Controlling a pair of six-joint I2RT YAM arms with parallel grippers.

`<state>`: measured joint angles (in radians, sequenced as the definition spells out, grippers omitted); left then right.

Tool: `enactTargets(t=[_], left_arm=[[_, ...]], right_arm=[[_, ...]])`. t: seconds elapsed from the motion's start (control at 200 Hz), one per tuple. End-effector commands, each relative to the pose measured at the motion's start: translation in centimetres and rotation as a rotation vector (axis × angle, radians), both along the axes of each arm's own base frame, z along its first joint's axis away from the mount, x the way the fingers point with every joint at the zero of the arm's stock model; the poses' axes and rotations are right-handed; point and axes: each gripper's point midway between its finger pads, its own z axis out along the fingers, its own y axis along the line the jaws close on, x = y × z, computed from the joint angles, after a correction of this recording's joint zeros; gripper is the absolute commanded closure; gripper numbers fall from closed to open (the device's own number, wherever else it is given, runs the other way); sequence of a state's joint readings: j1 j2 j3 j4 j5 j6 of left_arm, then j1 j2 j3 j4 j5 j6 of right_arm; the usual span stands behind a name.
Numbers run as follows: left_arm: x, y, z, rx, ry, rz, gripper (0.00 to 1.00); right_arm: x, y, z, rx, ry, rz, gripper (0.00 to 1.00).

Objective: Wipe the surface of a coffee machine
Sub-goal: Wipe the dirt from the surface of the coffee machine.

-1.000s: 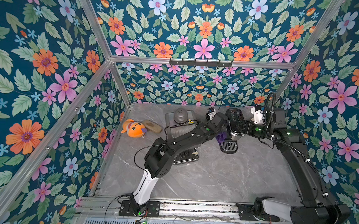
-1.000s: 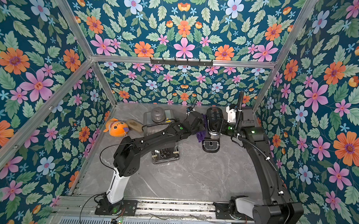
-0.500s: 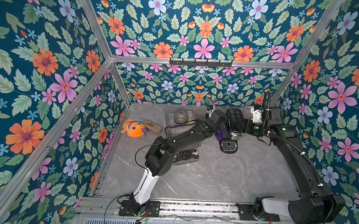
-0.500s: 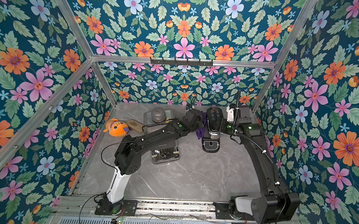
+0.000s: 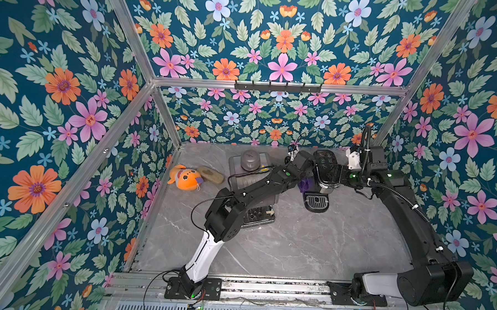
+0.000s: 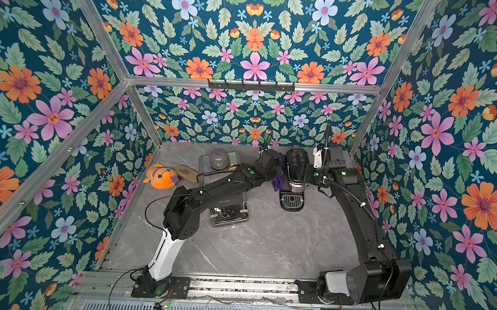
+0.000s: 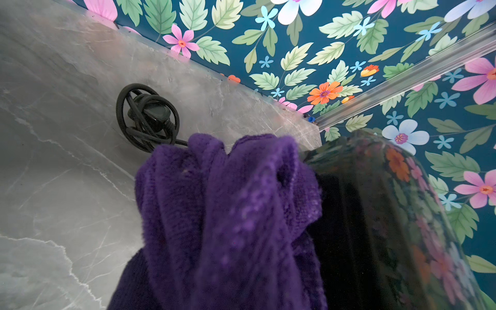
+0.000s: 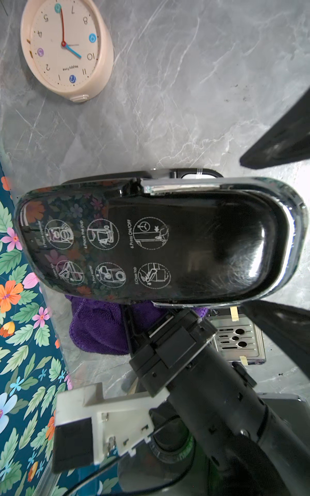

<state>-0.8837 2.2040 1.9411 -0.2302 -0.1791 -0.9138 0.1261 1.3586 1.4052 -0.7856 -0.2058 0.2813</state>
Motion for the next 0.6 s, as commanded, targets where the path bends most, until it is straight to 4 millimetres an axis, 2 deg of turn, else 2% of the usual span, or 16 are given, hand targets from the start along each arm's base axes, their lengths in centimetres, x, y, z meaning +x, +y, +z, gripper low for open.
enactTargets(t=[0.0, 0.22, 0.47, 0.595], left_arm=[[0.1, -0.1, -2.2, 0.020, 0.021, -0.003, 1.00], [0.1, 0.0, -3.4, 0.029, 0.039, 0.006, 1.00], [-0.4, 0.2, -5.7, 0.052, 0.077, 0.005, 1.00], [-0.5, 0.1, -5.7, 0.050, 0.078, 0.000, 1.00]], right_arm=[[0.2, 0.0, -0.3, -0.014, 0.002, 0.014, 0.22], [0.7, 0.0, -0.2, -0.022, 0.003, 0.019, 0.20], [0.8, 0.2, -0.8, -0.018, 0.021, 0.028, 0.18], [0.7, 0.3, -1.1, -0.024, 0.033, 0.035, 0.17]])
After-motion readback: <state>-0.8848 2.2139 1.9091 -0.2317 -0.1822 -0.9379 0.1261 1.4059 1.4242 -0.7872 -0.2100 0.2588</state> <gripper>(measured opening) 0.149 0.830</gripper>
